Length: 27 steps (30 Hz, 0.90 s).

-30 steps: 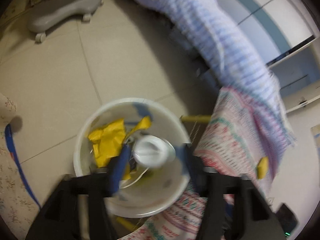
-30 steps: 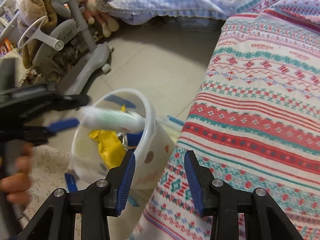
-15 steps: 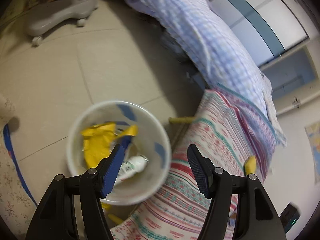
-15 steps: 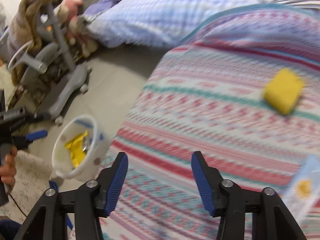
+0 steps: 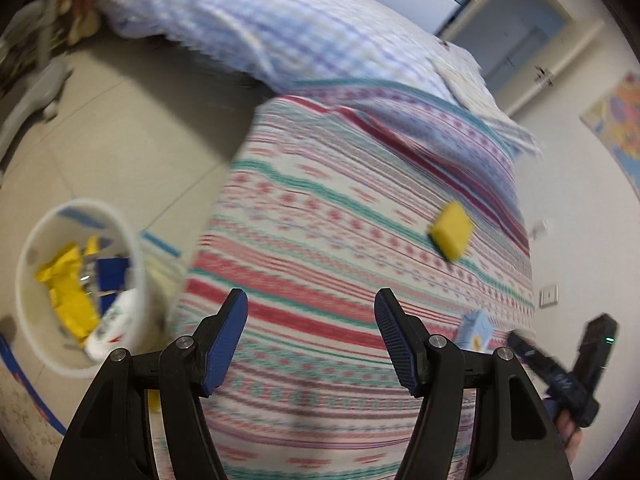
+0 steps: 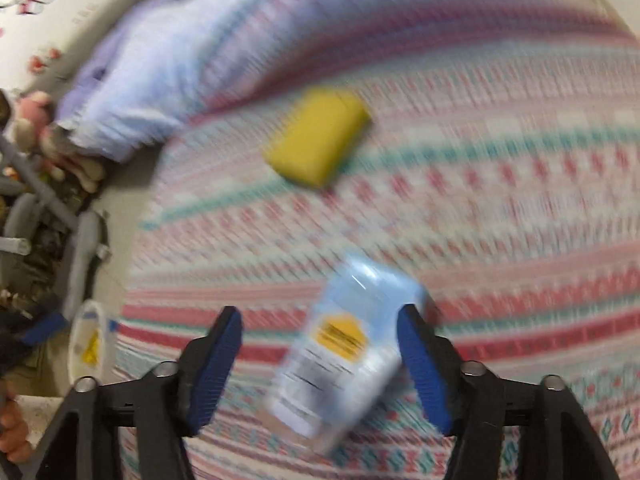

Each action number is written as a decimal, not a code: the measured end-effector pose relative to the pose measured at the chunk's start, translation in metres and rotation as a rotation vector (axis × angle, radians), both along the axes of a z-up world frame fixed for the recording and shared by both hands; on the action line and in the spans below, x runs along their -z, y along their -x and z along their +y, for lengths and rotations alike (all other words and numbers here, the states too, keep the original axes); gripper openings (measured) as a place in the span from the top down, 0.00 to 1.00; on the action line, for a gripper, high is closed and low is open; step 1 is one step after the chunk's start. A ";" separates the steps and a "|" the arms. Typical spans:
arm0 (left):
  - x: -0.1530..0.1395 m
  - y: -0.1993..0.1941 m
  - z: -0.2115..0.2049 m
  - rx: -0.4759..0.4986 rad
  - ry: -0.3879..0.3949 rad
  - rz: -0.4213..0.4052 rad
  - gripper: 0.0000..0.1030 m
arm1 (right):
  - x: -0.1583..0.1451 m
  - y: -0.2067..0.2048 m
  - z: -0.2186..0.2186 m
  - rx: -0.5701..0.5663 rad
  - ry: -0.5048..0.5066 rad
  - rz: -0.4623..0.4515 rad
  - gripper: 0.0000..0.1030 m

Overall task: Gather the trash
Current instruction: 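Return to the bed and grasp milk carton with right gripper while left grasps yellow sponge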

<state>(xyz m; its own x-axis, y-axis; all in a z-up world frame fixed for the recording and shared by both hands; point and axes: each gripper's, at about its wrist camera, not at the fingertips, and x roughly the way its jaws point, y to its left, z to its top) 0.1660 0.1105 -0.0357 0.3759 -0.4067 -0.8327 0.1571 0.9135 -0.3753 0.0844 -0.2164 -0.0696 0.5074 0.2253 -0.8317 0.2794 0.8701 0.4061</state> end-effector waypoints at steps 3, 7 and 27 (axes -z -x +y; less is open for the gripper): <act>-0.002 0.003 -0.034 0.045 -0.008 0.002 0.34 | 0.030 0.004 -0.011 0.072 -0.069 0.102 0.31; -0.004 0.007 -0.066 0.082 -0.011 -0.003 0.34 | 0.044 0.005 -0.011 0.101 -0.179 0.114 0.30; 0.029 -0.009 -0.174 0.154 -0.132 -0.030 0.33 | -0.059 0.044 -0.071 0.139 -0.104 -0.228 0.67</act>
